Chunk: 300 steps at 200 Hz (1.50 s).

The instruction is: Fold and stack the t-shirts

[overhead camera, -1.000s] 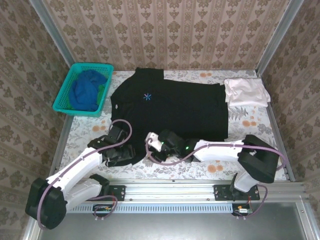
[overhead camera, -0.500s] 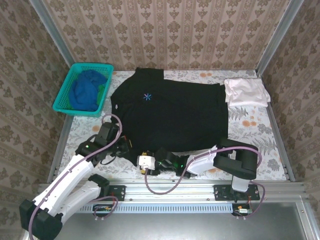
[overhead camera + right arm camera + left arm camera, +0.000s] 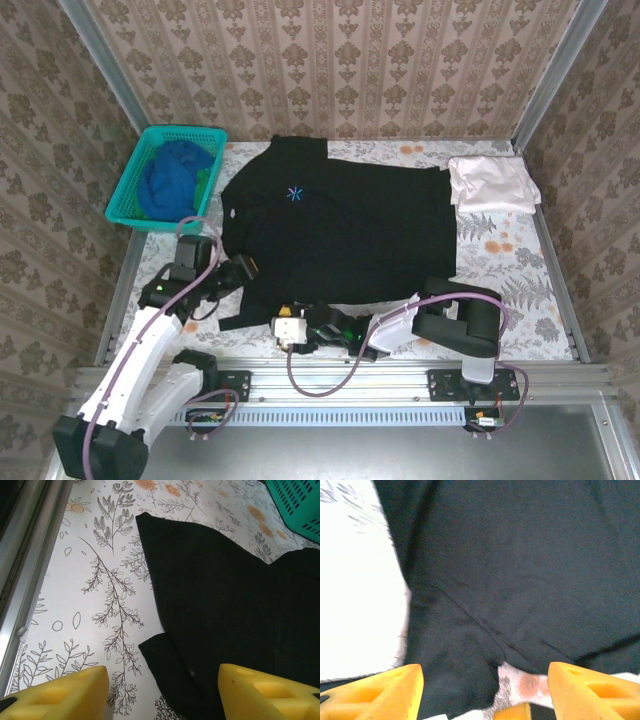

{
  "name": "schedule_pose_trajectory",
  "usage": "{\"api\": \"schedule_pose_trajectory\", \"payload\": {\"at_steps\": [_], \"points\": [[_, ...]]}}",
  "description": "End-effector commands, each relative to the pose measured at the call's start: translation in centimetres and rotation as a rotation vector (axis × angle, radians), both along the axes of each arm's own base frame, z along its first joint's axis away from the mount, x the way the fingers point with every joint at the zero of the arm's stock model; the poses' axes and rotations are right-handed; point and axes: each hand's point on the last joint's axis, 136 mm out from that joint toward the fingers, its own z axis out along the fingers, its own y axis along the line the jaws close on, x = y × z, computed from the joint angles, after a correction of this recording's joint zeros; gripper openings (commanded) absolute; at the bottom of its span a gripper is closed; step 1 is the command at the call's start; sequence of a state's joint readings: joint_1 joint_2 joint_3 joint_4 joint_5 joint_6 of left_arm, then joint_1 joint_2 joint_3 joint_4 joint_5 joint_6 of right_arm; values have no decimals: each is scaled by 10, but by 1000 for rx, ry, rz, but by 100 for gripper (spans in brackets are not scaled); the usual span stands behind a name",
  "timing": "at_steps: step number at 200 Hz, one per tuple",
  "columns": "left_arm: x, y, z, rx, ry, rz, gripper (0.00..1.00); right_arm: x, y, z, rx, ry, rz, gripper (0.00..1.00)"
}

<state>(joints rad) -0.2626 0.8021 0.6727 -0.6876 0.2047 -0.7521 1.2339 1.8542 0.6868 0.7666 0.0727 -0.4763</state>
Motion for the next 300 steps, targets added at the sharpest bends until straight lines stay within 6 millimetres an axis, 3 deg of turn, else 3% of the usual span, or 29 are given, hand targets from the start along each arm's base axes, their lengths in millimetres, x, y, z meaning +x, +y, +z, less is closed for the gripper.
{"api": "schedule_pose_trajectory", "payload": {"at_steps": [1,22,73,105,131,154,196,215,258,273,300], "points": [[13,21,-12,81,21,20,68,2,7,-8,-49,-8,22,61],[41,35,-27,145,59,33,63,-3,13,-11,-68,-1,61,57],[111,48,-73,246,104,46,60,0,18,-30,-178,17,73,58],[149,51,-97,278,97,49,54,6,18,-31,-211,-6,50,39],[160,48,-121,288,163,16,27,10,16,-17,-201,-31,36,16],[161,50,-110,297,155,12,2,14,10,3,-187,-58,18,0],[145,62,-38,350,33,45,0,-1,-11,43,-152,-9,77,0],[140,68,-25,369,0,53,0,-13,-19,47,-156,23,128,0],[130,94,-50,417,79,86,0,-21,-30,31,-204,79,140,0],[134,99,-58,409,98,90,0,-23,-22,27,-200,98,147,21],[145,94,-73,396,139,48,0,-20,-1,13,-231,82,162,33]]}}
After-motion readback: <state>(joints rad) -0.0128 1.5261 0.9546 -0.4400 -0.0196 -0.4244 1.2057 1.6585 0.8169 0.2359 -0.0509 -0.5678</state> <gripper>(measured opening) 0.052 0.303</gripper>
